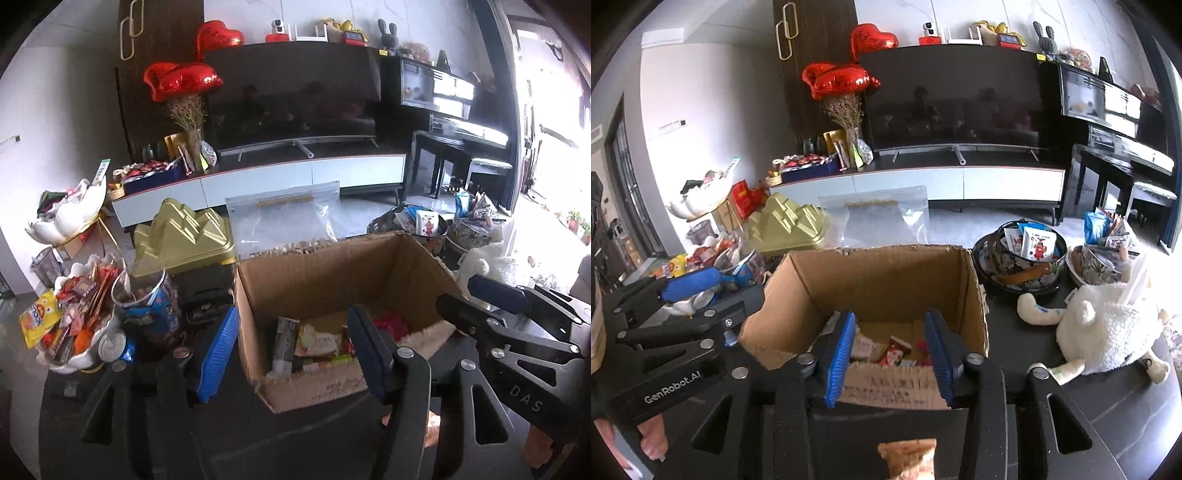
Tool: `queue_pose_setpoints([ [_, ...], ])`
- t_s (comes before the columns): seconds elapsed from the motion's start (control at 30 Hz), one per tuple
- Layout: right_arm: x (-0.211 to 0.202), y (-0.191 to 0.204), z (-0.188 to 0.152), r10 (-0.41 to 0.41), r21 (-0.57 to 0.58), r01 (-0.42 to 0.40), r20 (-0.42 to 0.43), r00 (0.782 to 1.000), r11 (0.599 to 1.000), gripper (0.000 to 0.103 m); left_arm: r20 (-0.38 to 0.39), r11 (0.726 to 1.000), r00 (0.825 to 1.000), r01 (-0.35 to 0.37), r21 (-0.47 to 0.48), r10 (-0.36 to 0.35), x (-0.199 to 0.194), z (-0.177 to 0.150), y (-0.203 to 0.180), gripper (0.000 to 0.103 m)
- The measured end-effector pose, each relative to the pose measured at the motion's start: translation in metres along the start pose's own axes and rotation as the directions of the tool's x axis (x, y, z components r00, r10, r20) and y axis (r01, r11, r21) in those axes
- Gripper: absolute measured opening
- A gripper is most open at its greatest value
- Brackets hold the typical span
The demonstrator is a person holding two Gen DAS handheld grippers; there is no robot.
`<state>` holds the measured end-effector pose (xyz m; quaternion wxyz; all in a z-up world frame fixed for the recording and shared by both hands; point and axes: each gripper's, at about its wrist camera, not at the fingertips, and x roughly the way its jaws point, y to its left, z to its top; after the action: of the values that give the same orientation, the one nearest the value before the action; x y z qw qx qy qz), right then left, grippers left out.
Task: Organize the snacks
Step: 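Move the right tool back toward the Fortune biscuits bag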
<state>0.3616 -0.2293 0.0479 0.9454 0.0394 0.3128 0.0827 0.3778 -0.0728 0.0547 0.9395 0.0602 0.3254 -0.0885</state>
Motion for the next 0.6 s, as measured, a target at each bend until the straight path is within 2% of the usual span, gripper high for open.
queue_pose_setpoints([
  [0.17, -0.01, 0.002, -0.01, 0.003, 0.002, -0.003, -0.028, 1.0, 1.0, 0.045, -0.022, 0.999, 0.999, -0.041, -0.021, 0.041, -0.016, -0.013, 0.001, 0.065],
  [0.27, -0.014, 0.003, -0.017, -0.001, 0.004, 0.001, -0.052, 0.999, 1.0, 0.049, -0.044, 0.999, 0.998, -0.039, -0.037, 0.038, -0.022, -0.021, 0.001, 0.065],
  [0.47, -0.019, 0.002, -0.032, -0.009, 0.01, 0.01, -0.095, 0.995, 1.0, 0.05, -0.079, 0.997, 0.996, -0.051, -0.057, 0.046, -0.03, -0.04, 0.0, 0.067],
  [0.6, -0.022, 0.003, -0.046, -0.023, 0.007, 0.024, -0.142, 0.99, 1.0, 0.057, -0.106, 0.996, 0.993, -0.057, -0.065, 0.05, -0.031, -0.053, -0.003, 0.067],
])
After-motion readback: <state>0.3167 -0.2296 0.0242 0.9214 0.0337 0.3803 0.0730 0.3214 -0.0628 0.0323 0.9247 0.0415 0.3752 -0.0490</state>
